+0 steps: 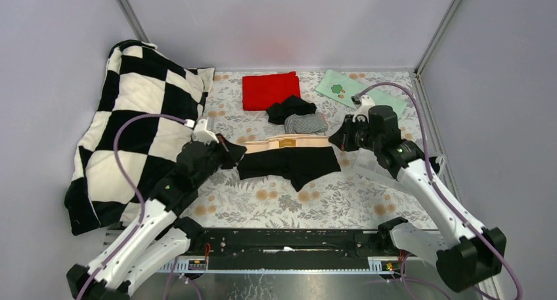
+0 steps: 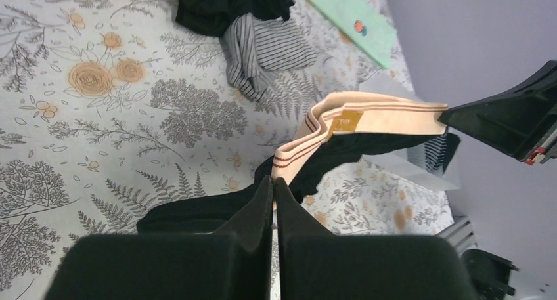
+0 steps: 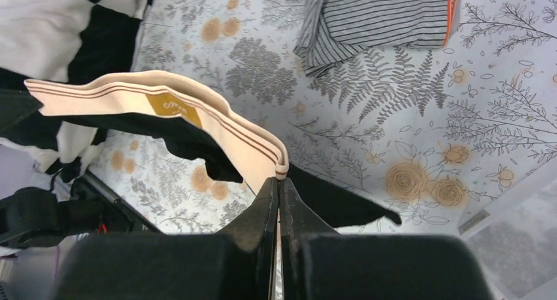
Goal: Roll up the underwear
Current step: Flatten out the underwear at the center of the board.
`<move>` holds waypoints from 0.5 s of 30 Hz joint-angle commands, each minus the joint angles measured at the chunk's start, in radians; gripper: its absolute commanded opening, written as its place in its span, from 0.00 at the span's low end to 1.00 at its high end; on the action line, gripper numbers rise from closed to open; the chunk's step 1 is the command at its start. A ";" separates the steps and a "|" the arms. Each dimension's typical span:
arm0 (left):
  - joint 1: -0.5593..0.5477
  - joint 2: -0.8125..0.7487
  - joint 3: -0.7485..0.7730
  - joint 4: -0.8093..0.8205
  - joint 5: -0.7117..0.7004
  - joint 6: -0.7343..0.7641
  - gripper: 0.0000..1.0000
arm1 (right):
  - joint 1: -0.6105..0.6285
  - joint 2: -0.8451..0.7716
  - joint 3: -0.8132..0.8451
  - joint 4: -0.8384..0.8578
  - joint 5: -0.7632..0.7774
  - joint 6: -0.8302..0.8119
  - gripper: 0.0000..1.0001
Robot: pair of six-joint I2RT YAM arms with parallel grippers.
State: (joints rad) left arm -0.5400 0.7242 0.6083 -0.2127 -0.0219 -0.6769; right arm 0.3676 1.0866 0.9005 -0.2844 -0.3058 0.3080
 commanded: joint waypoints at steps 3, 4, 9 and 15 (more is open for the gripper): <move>0.009 -0.199 0.068 -0.209 -0.012 0.015 0.00 | 0.007 -0.205 0.006 -0.140 -0.079 0.001 0.00; 0.010 -0.228 0.074 -0.234 -0.010 0.011 0.00 | 0.007 -0.235 0.015 -0.162 -0.096 0.003 0.00; 0.009 -0.369 0.100 -0.339 -0.009 -0.017 0.00 | 0.006 -0.335 0.074 -0.279 -0.123 0.024 0.00; 0.009 -0.372 0.090 -0.401 -0.014 -0.062 0.00 | 0.006 -0.354 0.054 -0.345 -0.097 0.089 0.00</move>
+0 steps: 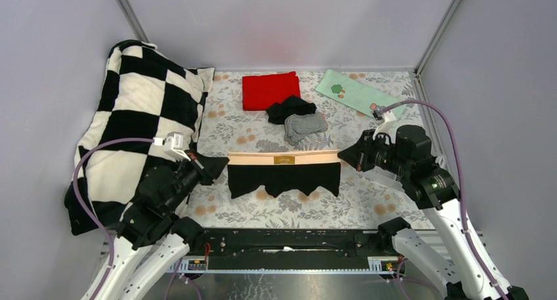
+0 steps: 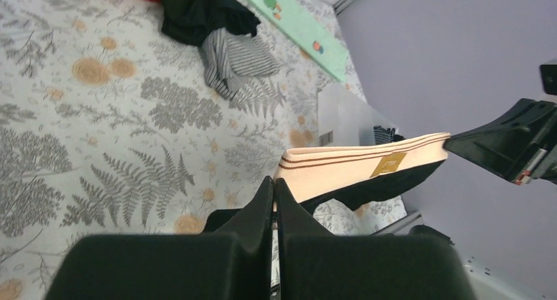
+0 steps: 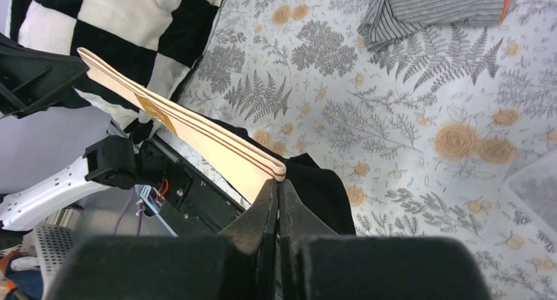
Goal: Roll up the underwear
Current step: Flatten out the underwear at the center of the board.
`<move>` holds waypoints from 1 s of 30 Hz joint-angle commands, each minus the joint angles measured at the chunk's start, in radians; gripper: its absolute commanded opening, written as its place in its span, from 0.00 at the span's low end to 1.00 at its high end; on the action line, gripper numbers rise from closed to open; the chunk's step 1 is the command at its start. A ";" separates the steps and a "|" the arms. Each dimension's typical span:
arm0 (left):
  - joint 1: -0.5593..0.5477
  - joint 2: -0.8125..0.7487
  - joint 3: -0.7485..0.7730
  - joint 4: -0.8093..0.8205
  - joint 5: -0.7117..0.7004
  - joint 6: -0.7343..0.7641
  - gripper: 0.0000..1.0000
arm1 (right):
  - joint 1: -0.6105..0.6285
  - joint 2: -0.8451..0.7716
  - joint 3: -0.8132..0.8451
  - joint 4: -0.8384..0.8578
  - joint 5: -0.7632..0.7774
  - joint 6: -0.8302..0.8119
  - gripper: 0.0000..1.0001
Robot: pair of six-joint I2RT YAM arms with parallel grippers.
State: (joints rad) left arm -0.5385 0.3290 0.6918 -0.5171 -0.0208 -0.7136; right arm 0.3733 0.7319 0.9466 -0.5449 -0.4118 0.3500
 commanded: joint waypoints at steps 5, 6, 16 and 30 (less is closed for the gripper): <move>0.009 0.141 -0.050 -0.023 -0.136 -0.056 0.00 | 0.001 0.089 -0.059 -0.065 0.177 0.069 0.00; 0.008 0.187 -0.073 0.028 -0.147 -0.060 0.00 | 0.000 0.135 -0.083 -0.035 0.202 0.067 0.00; 0.017 0.943 -0.081 0.579 -0.343 0.002 0.00 | -0.005 0.764 -0.050 0.400 0.362 0.020 0.00; 0.069 1.103 0.045 0.583 -0.272 0.062 0.00 | -0.009 0.811 -0.012 0.452 0.368 -0.011 0.00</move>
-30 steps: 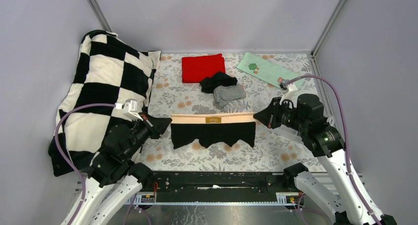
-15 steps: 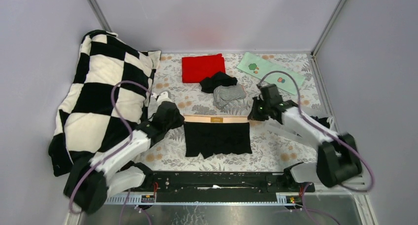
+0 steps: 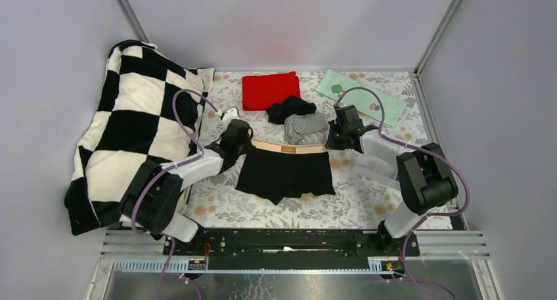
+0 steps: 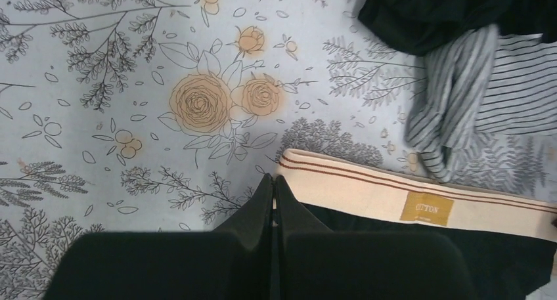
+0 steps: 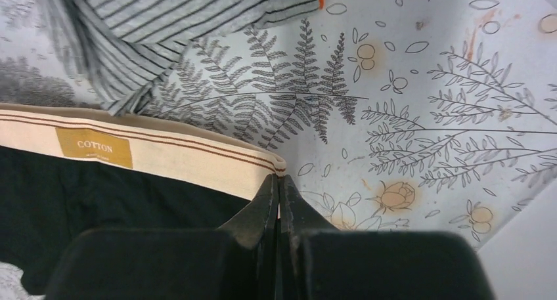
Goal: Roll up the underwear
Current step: Flatten out the underwear at the center of the board.
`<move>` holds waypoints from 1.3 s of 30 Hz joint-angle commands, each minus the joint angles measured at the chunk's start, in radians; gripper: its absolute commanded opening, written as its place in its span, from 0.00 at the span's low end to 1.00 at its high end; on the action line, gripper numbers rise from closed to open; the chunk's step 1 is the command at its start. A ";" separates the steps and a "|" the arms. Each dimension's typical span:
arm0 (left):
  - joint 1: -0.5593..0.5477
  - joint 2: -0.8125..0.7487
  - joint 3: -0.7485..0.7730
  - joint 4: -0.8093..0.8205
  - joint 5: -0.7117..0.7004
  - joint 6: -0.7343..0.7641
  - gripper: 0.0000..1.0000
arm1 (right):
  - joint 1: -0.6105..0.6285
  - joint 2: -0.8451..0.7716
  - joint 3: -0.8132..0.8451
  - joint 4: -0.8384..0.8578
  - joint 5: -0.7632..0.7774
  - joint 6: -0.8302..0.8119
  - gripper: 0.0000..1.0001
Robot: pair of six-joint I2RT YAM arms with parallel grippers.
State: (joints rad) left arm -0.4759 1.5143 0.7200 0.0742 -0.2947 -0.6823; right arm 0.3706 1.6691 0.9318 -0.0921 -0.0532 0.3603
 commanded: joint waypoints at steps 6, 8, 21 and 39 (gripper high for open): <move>0.005 -0.494 -0.030 -0.173 0.080 0.074 0.00 | -0.006 -0.458 -0.018 -0.116 -0.134 -0.057 0.00; 0.006 -0.652 -0.030 -0.266 0.116 0.084 0.00 | -0.006 -0.577 -0.010 -0.166 -0.203 -0.059 0.00; 0.005 -1.264 0.013 -0.781 0.328 -0.067 0.00 | -0.006 -1.039 0.026 -0.625 -0.490 0.006 0.00; 0.003 -0.207 -0.276 0.188 0.170 -0.063 0.00 | -0.007 -0.302 -0.279 0.111 -0.086 0.072 0.00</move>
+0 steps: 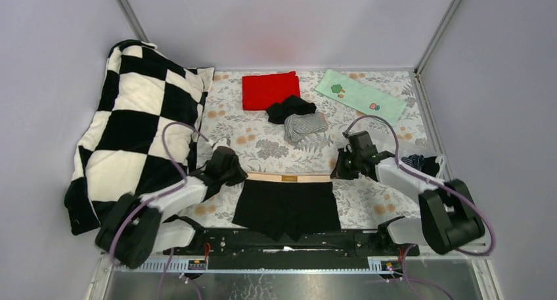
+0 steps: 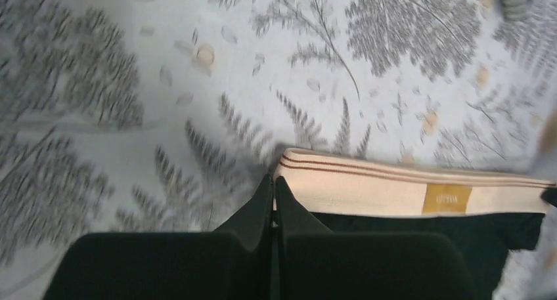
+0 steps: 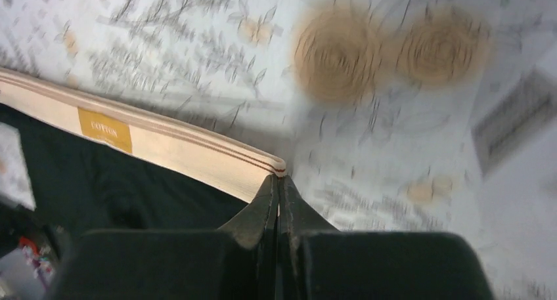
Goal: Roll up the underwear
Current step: Flatten out the underwear at the center of the board.
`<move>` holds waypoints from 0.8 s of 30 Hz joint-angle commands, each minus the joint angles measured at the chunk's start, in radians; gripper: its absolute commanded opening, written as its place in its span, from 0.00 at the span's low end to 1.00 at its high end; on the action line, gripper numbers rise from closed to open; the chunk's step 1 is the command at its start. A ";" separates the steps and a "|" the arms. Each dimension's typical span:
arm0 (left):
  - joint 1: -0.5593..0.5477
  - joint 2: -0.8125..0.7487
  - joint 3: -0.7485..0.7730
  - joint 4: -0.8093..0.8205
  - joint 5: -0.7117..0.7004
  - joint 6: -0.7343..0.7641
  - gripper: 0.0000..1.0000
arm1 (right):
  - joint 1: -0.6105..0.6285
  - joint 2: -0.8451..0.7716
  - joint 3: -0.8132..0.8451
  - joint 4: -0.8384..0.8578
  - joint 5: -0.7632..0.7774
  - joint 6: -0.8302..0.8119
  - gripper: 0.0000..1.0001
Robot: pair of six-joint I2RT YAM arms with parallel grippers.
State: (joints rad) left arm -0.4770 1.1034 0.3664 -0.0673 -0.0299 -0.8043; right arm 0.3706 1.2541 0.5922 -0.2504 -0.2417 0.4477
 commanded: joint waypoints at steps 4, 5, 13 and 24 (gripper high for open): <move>0.006 0.365 0.167 0.343 -0.141 0.071 0.00 | -0.007 0.223 0.131 0.291 0.136 -0.044 0.00; 0.006 0.378 0.178 0.342 -0.157 0.072 0.00 | -0.007 0.238 0.142 0.292 0.146 -0.048 0.00; 0.006 0.411 0.258 0.285 -0.244 0.112 0.43 | -0.007 0.313 0.221 0.273 0.236 -0.079 0.27; 0.006 0.150 0.270 -0.125 -0.396 -0.035 0.70 | 0.005 0.125 0.330 0.088 0.291 -0.068 0.60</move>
State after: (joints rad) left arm -0.4759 1.3407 0.6285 0.0170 -0.3462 -0.7506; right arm 0.3664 1.4536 0.8253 -0.1024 0.0620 0.3725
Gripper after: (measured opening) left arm 0.689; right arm 0.622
